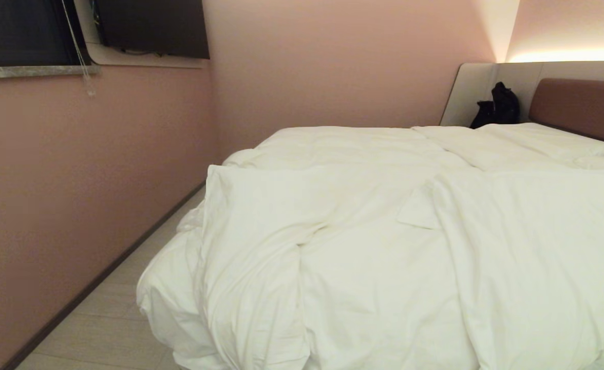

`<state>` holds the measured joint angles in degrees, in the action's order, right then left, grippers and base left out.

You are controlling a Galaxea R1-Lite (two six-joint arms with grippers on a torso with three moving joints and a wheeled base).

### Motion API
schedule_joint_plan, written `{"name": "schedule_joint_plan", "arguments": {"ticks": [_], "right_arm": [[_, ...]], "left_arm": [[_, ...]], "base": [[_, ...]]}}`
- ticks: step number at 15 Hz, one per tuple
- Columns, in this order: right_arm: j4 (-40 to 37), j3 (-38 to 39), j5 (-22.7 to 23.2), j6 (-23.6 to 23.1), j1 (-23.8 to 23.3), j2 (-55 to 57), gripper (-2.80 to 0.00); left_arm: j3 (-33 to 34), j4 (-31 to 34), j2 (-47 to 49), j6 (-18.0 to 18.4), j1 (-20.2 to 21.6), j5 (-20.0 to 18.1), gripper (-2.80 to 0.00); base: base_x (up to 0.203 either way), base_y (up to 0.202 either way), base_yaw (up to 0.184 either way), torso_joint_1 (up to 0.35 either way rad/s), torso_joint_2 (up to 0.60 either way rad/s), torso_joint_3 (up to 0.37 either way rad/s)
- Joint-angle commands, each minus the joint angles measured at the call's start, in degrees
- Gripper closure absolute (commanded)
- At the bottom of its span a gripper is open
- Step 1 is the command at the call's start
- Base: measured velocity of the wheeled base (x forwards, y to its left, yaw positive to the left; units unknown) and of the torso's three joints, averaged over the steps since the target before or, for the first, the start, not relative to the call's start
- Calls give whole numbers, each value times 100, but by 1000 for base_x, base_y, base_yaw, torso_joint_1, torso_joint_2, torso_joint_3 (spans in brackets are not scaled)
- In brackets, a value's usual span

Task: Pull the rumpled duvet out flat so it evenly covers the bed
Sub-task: Hold the folded corner of the quilt

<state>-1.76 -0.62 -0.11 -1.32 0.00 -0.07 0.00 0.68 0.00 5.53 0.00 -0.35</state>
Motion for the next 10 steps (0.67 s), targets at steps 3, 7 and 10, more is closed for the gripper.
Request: {"name": "schedule_joint_plan", "arguments": {"ticks": [3, 7, 10], "right_arm": [[0, 1, 11, -11, 0, 7, 0], [0, 1, 20, -53, 0, 7, 0], [0, 1, 20, -44, 0, 7, 0]], "left_arm": [[0, -3, 0, -30, 0, -6, 0], [-228, 30, 11, -348, 0, -20, 0], [-1455, 436, 613, -1088, -8, -242, 0]], "base": [[0, 0, 0, 0, 0, 0], [0, 0, 0, 0, 0, 0], [0, 0, 0, 0, 0, 0]]}}
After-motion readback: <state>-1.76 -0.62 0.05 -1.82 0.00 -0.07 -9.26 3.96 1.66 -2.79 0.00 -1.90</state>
